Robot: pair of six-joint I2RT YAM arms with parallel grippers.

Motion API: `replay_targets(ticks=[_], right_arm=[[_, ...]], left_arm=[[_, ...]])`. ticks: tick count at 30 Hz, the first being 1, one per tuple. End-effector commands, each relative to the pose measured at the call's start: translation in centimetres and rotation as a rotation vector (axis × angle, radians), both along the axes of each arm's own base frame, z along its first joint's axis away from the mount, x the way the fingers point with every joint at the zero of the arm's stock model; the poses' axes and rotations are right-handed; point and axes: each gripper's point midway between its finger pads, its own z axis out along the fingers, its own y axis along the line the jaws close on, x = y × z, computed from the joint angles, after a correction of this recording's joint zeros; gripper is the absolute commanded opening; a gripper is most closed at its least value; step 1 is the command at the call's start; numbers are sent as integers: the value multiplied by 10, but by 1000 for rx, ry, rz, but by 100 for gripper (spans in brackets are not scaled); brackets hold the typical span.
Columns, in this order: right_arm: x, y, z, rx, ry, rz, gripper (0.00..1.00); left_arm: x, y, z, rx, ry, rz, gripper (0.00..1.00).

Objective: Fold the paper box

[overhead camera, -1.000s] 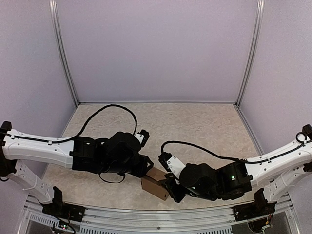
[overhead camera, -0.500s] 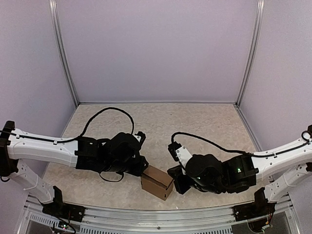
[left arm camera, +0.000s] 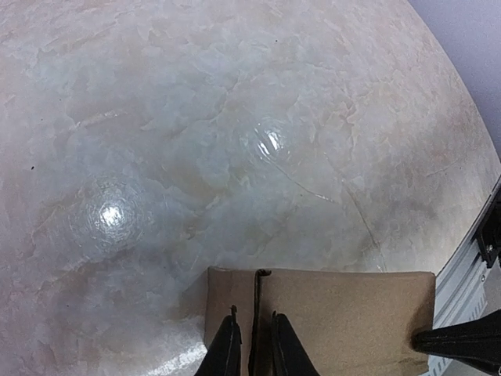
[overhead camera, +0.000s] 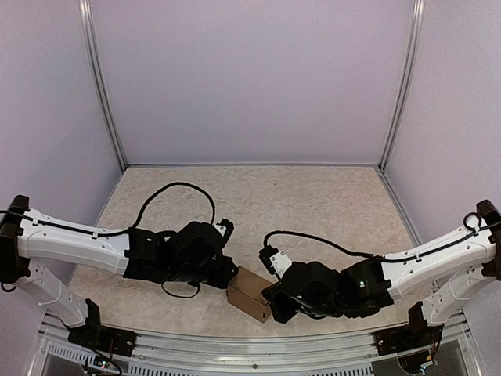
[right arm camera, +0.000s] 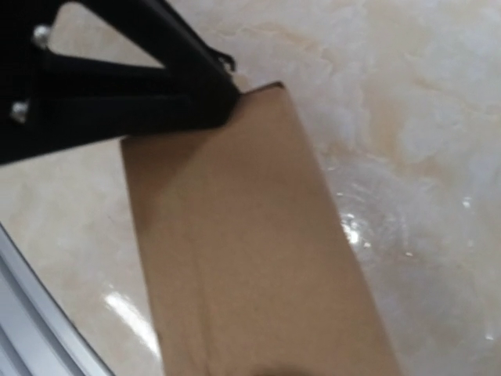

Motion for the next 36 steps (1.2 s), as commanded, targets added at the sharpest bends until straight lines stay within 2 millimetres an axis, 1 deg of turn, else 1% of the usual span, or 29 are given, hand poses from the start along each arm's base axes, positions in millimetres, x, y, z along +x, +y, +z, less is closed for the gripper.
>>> replay_targets(ticks=[1, 4, 7, 11, 14, 17, 18, 20, 24, 27, 29, 31, 34, 36], right_arm=[[-12, -16, -55, -131, 100, 10, 0], [-11, -17, -60, -147, 102, 4, 0], [-8, -20, -58, -153, 91, -10, 0], [-4, -20, -45, -136, 63, -24, 0], [-1, -17, -31, -112, 38, -24, 0], [5, -12, -7, -75, -3, -18, 1], [6, -12, 1, -64, -18, -18, 3], [9, -14, 15, -49, -37, -16, 12], [15, -25, 30, -40, -54, -23, 25], [16, -34, 37, -32, -47, -26, 33], [13, -39, 37, -26, -26, -10, 33], [8, -44, 34, -29, 10, 5, 28], [-7, -48, 25, -37, 70, 65, 21], [-16, -52, 17, -49, 108, 103, 16]], left_arm=[[-20, 13, -41, 80, 84, -20, 11], [-27, 16, -55, 111, 105, -18, 5], [-31, 18, -64, 135, 117, -16, 3], [-32, 21, -66, 149, 116, -7, 1], [-29, 20, -60, 139, 102, -4, 2], [-26, 18, -52, 130, 76, -8, 8], [-25, 18, -50, 130, 68, -12, 10], [-22, 17, -43, 131, 47, -18, 17], [-16, 14, -21, 108, 1, -26, 31], [-11, 14, -8, 81, -16, -23, 39], [-10, 15, 1, 56, -22, -21, 47], [-9, 14, 8, 24, -18, -33, 50], [-8, 12, 16, -25, -16, -56, 57], [-5, 10, 26, -71, -28, -74, 60]])
